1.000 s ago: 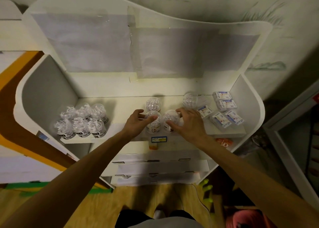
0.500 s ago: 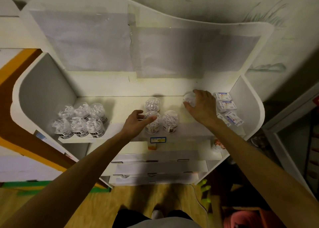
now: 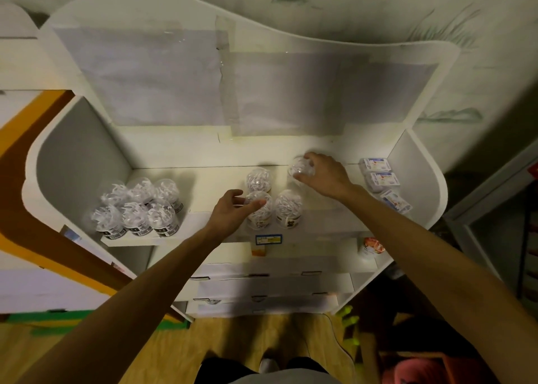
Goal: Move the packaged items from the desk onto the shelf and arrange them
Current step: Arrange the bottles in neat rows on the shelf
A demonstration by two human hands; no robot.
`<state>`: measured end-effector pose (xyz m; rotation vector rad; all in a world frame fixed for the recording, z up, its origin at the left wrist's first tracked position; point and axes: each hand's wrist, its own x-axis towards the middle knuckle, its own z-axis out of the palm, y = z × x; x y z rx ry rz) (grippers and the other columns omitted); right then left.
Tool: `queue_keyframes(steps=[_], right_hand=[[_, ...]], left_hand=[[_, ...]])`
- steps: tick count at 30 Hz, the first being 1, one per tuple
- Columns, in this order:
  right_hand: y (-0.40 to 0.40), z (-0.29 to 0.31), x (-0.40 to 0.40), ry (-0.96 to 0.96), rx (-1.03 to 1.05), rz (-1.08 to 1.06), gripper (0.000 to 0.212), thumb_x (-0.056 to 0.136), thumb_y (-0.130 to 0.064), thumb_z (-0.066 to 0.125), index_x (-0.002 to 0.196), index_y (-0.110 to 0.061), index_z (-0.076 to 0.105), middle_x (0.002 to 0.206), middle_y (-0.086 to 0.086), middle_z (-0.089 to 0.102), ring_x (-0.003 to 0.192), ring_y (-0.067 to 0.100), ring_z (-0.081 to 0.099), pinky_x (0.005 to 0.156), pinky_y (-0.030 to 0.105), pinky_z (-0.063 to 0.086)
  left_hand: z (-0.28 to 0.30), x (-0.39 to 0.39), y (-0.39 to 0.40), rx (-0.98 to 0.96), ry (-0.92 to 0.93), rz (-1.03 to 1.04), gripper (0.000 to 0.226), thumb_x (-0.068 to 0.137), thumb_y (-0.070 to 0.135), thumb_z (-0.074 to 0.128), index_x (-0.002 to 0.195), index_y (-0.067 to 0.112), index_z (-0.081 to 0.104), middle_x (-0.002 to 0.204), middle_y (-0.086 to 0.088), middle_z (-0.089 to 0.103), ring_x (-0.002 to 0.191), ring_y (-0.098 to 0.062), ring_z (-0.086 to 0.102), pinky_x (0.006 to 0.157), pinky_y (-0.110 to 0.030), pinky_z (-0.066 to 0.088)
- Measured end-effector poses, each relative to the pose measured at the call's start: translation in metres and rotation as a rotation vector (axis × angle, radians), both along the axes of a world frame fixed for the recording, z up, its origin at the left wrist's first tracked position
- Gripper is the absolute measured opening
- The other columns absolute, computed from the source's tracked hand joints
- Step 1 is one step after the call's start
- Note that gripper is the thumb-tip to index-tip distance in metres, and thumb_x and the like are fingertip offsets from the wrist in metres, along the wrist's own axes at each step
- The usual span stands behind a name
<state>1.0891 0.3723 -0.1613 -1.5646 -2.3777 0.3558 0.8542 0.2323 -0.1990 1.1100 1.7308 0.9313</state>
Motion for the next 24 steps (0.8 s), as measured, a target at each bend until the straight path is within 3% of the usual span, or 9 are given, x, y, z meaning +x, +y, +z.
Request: queue_keyframes(steps=[4, 7, 11, 16, 20, 22, 24], right_hand=[[0.001, -0.001, -0.007, 0.045, -0.054, 0.025, 0.07, 0.084, -0.068, 0.061, 0.136, -0.022, 0.053, 0.134, 0.002, 0.062, 0.115, 0.024, 0.061, 0.093, 0.04, 0.052], [0.002, -0.005, -0.014, -0.012, 0.074, -0.039, 0.075, 0.078, -0.08, 0.055, 0.126, -0.023, 0.06, 0.125, 0.0, 0.065, 0.108, 0.023, 0.062, 0.09, 0.038, 0.052], [0.005, -0.01, -0.018, -0.085, 0.214, -0.094, 0.066, 0.084, -0.074, 0.052, 0.122, -0.021, 0.061, 0.125, 0.006, 0.06, 0.111, 0.026, 0.057, 0.092, 0.04, 0.047], [0.003, -0.012, -0.022, 0.051, 0.084, -0.003, 0.057, 0.08, -0.056, 0.058, 0.127, -0.023, 0.061, 0.131, 0.003, 0.058, 0.115, 0.024, 0.057, 0.098, 0.04, 0.047], [0.002, -0.007, -0.019, 0.224, -0.073, 0.034, 0.068, 0.083, -0.048, 0.061, 0.144, -0.021, 0.046, 0.15, 0.003, 0.047, 0.134, 0.025, 0.047, 0.109, 0.044, 0.042], [0.0, -0.009, -0.017, 0.233, -0.017, -0.085, 0.067, 0.086, -0.055, 0.064, 0.141, -0.02, 0.048, 0.145, 0.002, 0.051, 0.127, 0.023, 0.051, 0.103, 0.043, 0.047], [0.0, -0.013, -0.017, 0.233, 0.006, -0.13, 0.057, 0.089, -0.055, 0.064, 0.131, -0.018, 0.056, 0.132, 0.002, 0.06, 0.115, 0.021, 0.059, 0.093, 0.038, 0.051]], left_hand=[[0.001, 0.0, 0.0, -0.001, 0.02, 0.001, 0.087, 0.077, 0.054, 0.077, 0.145, 0.013, 0.041, 0.126, -0.002, 0.058, 0.107, -0.017, 0.058, 0.072, -0.019, 0.048], [0.001, -0.001, 0.0, -0.016, 0.038, -0.012, 0.091, 0.075, 0.057, 0.077, 0.146, 0.014, 0.04, 0.132, -0.005, 0.058, 0.107, -0.017, 0.059, 0.073, -0.021, 0.049], [0.012, -0.006, 0.006, 0.002, 0.167, -0.04, 0.098, 0.071, 0.062, 0.078, 0.146, 0.015, 0.038, 0.136, -0.002, 0.055, 0.107, -0.016, 0.06, 0.088, -0.035, 0.055], [0.026, -0.009, 0.009, 0.105, 0.368, -0.084, 0.103, 0.07, 0.058, 0.082, 0.15, 0.018, 0.031, 0.153, 0.0, 0.036, 0.125, -0.019, 0.051, 0.097, -0.044, 0.052], [0.031, -0.011, 0.016, 0.147, 0.506, -0.176, 0.108, 0.071, 0.058, 0.08, 0.155, 0.019, 0.023, 0.164, -0.001, 0.017, 0.147, -0.022, 0.027, 0.114, -0.048, 0.037], [0.036, -0.012, 0.02, 0.134, 0.531, -0.224, 0.108, 0.073, 0.056, 0.08, 0.156, 0.019, 0.021, 0.165, -0.002, 0.014, 0.15, -0.021, 0.018, 0.118, -0.047, 0.03], [0.036, -0.013, 0.023, 0.107, 0.491, -0.229, 0.11, 0.071, 0.053, 0.083, 0.156, 0.017, 0.021, 0.164, -0.005, 0.018, 0.149, -0.024, 0.022, 0.117, -0.048, 0.032]])
